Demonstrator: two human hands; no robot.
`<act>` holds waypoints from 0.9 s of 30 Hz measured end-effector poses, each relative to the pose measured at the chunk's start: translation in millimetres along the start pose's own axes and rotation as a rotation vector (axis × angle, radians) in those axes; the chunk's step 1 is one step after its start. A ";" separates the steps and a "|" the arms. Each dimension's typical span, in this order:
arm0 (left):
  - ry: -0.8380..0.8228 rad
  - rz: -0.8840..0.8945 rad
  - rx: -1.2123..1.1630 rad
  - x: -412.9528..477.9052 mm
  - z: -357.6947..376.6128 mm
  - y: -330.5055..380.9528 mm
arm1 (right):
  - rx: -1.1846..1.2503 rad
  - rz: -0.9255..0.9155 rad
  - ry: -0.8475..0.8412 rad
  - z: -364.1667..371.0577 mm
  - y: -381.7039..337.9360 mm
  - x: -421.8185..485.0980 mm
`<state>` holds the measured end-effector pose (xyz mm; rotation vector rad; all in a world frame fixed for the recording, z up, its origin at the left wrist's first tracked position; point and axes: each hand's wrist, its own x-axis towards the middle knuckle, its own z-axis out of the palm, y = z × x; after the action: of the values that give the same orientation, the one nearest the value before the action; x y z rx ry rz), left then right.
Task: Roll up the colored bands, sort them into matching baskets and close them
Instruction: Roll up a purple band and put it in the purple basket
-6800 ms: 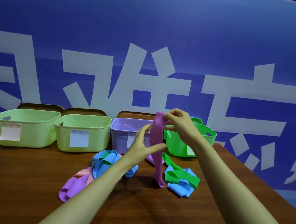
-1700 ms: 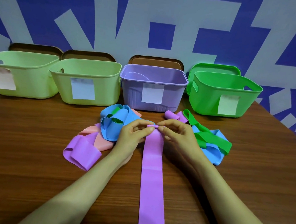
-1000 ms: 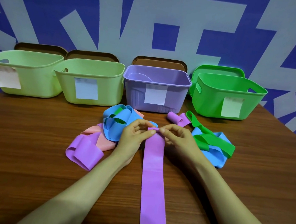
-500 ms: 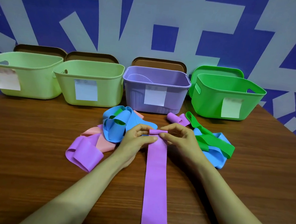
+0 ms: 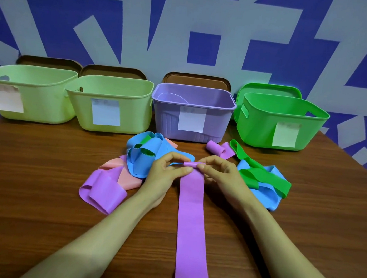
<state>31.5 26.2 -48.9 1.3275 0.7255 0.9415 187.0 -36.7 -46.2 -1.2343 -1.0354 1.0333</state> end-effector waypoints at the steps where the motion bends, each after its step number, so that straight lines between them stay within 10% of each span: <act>1: -0.008 -0.006 -0.010 0.1 0.4 -0.5 | 0.004 -0.013 -0.004 -0.6 1.0 0.3; 27: -0.027 -0.083 -0.082 8.8 -1.2 -8.6 | 0.150 0.067 -0.013 -2.5 -4.9 1.7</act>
<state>35.8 34.6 -56.9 1.2273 0.7085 0.8759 190.0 -35.8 -41.3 -1.1476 -0.9151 1.1510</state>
